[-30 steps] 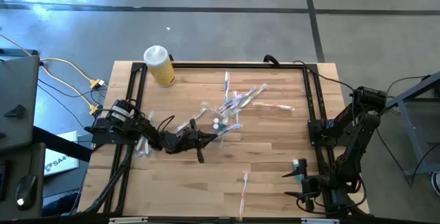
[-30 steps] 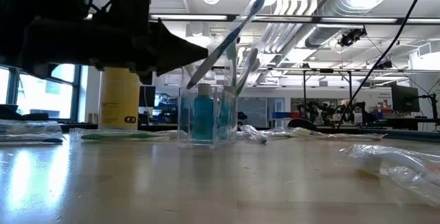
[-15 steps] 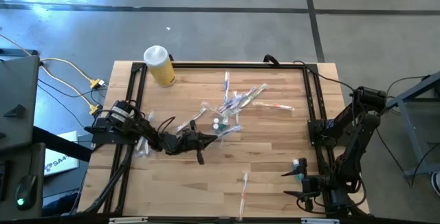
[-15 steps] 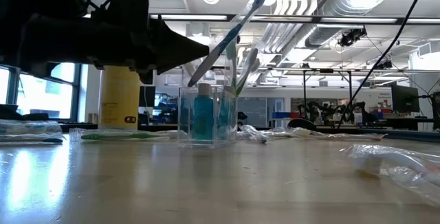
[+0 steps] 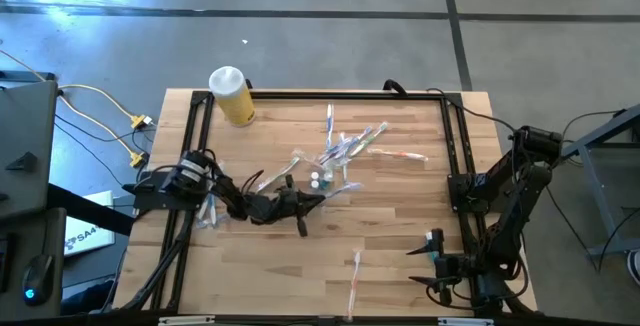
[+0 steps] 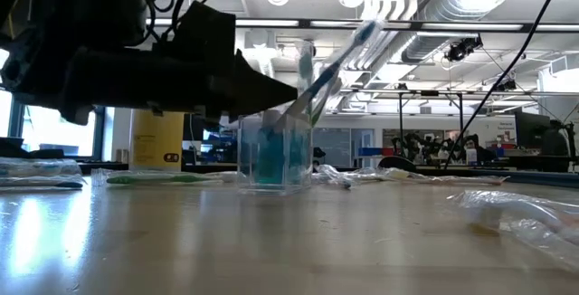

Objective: Pick & Place toothbrushing station
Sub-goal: Put the blue toothbrush into the transparent organizer

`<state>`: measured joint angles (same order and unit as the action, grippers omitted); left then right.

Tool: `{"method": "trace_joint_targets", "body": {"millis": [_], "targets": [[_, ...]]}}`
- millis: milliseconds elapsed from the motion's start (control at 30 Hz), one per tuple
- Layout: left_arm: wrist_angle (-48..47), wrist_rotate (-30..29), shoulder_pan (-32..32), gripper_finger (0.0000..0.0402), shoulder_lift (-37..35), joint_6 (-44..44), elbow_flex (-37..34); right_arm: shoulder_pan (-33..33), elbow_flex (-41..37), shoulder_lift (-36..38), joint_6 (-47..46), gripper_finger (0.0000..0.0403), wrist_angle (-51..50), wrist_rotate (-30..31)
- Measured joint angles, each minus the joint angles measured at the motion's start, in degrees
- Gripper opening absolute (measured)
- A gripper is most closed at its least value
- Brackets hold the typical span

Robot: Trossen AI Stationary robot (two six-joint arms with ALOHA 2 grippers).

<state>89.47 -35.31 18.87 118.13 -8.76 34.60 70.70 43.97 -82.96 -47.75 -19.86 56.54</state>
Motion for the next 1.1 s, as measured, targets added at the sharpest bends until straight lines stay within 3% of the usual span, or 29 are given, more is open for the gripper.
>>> {"method": "trace_joint_targets", "body": {"millis": [800,933,1100], "targets": [[-3.1,0.2,-0.1,0.0001,-0.4,-1.6,-0.1,0.0,0.0,0.0,1.0,0.0271,-0.1,0.0],[-3.2,0.2,-0.1,0.0025,-0.4,-1.8,-0.1,0.0,0.0,0.0,1.0,0.0271,-0.1,0.0],[-3.5,-0.2,-0.1,0.0081,-0.4,-1.8,-0.1,0.0,0.0,0.0,1.0,0.0271,-0.1,0.0]]}}
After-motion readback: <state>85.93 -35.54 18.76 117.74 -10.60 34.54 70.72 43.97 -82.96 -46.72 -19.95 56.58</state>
